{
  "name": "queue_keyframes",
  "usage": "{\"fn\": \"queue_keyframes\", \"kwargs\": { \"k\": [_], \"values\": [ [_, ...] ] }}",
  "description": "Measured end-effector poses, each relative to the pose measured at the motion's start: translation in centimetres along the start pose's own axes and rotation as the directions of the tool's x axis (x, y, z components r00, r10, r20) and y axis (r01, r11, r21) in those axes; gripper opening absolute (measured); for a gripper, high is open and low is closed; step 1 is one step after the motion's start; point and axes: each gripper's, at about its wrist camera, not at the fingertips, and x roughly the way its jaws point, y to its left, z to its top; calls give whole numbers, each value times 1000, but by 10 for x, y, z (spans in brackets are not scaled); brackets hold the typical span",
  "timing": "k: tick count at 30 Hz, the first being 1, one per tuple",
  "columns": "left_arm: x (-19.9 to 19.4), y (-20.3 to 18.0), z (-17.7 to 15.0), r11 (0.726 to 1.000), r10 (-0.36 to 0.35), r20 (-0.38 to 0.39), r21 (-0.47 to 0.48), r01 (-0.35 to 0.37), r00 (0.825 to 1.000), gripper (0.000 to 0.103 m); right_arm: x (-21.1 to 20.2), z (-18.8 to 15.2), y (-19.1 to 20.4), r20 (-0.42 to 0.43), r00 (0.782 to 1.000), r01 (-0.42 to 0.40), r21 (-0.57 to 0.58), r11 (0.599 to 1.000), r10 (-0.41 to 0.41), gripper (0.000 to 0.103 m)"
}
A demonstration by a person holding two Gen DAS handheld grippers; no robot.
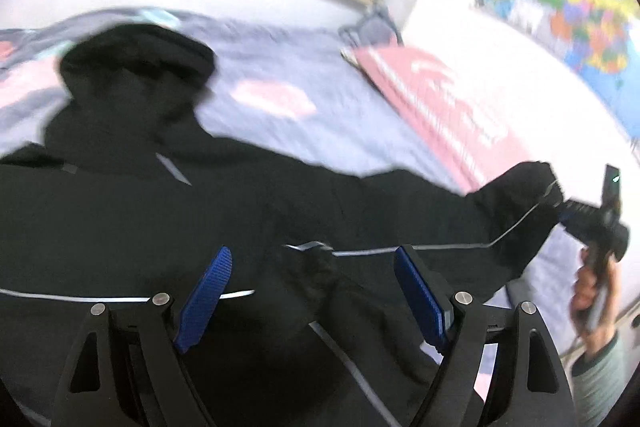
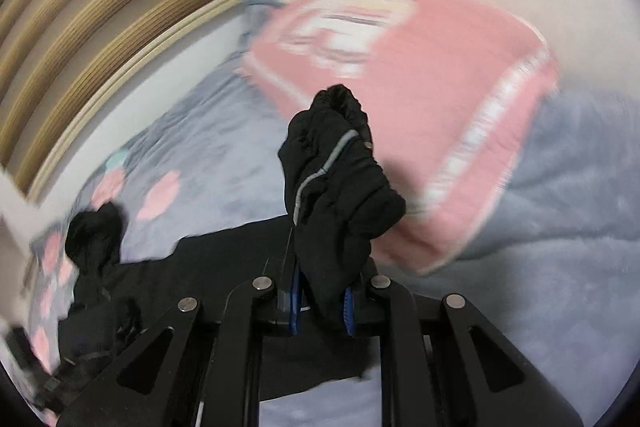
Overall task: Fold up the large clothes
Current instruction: 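Fold the held sleeve across the jacket body with the right gripper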
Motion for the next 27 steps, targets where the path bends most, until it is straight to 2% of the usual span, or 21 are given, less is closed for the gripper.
{"fn": "queue_keyframes", "kwargs": {
  "k": [3, 6, 13, 15, 21, 24, 27],
  "values": [
    [-55, 20, 5, 999, 44, 30, 19, -45, 999, 84, -8, -22, 94, -8, 1000, 28, -182, 983, -30, 19],
    [-111, 47, -2, 996, 86, 50, 16, -86, 995, 84, -20, -42, 186, 14, 1000, 12, -303, 953, -8, 19],
    [-193, 115, -29, 980, 199, 47, -35, -198, 979, 84, -34, -100, 365, -8, 998, -54, -499, 865, 57, 19],
    [-208, 130, -38, 978, 204, 48, -51, -202, 978, 84, -33, -125, 414, -24, 998, -69, -552, 831, 67, 19],
    [-238, 173, -64, 969, 234, 51, -90, -228, 971, 84, -13, -202, 522, -128, 985, -171, -668, 724, 115, 19],
    [-242, 189, -77, 967, 238, 43, -102, -233, 970, 84, 13, -239, 555, -201, 974, -217, -682, 699, 107, 19],
    [-240, 205, -88, 964, 244, 23, -114, -240, 970, 84, 43, -273, 577, -247, 967, -226, -699, 678, 67, 19]
  ]
}}
